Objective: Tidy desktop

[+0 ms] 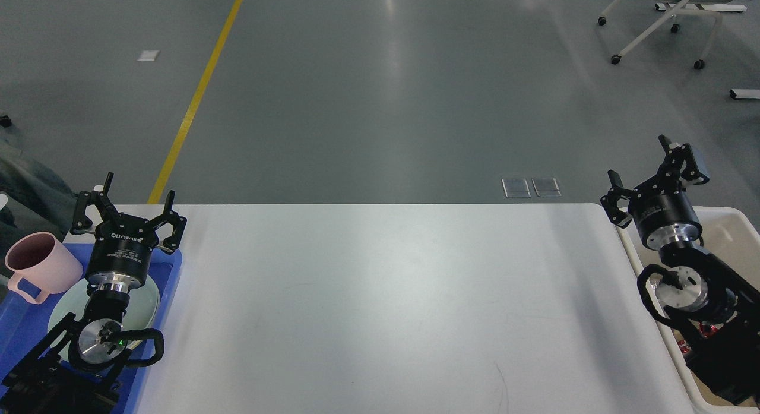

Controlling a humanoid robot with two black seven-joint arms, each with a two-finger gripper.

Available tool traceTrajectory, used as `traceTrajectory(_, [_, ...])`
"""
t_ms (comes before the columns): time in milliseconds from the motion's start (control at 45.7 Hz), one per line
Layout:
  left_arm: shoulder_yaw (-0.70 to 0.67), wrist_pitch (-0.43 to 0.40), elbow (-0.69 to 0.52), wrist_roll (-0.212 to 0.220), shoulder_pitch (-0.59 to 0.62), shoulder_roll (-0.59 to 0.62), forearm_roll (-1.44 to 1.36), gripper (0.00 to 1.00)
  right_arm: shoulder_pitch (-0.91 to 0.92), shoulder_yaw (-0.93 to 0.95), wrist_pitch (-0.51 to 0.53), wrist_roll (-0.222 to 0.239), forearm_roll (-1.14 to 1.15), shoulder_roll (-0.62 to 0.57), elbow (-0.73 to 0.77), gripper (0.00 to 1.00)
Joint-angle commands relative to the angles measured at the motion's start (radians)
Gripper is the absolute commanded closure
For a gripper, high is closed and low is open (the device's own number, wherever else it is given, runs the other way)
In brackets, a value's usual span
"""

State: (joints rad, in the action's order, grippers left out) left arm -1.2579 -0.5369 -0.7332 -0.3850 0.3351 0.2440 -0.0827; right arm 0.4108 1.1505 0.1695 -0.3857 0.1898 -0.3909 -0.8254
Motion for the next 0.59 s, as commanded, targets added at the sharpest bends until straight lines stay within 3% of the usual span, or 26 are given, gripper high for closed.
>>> traceTrajectory(0, [0.0,0.0,0.0,0.0,0.001,0.001,0.0,0.04,-0.058,0.003,0.067,-0.047,-0.01,0.047,-0.003,0.0])
traceTrajectory(153, [0.0,0.0,0.0,0.0,0.001,0.0,0.0,0.04,-0.121,-0.017,0.065,-0.127,0.046,0.076,-0.014,0.0])
traceTrajectory(569, [0.0,0.0,0.0,0.0,-0.001,0.001,0.0,0.04,-0.135,-0.008,0.056,-0.13,0.046,0.098,-0.012,0.0])
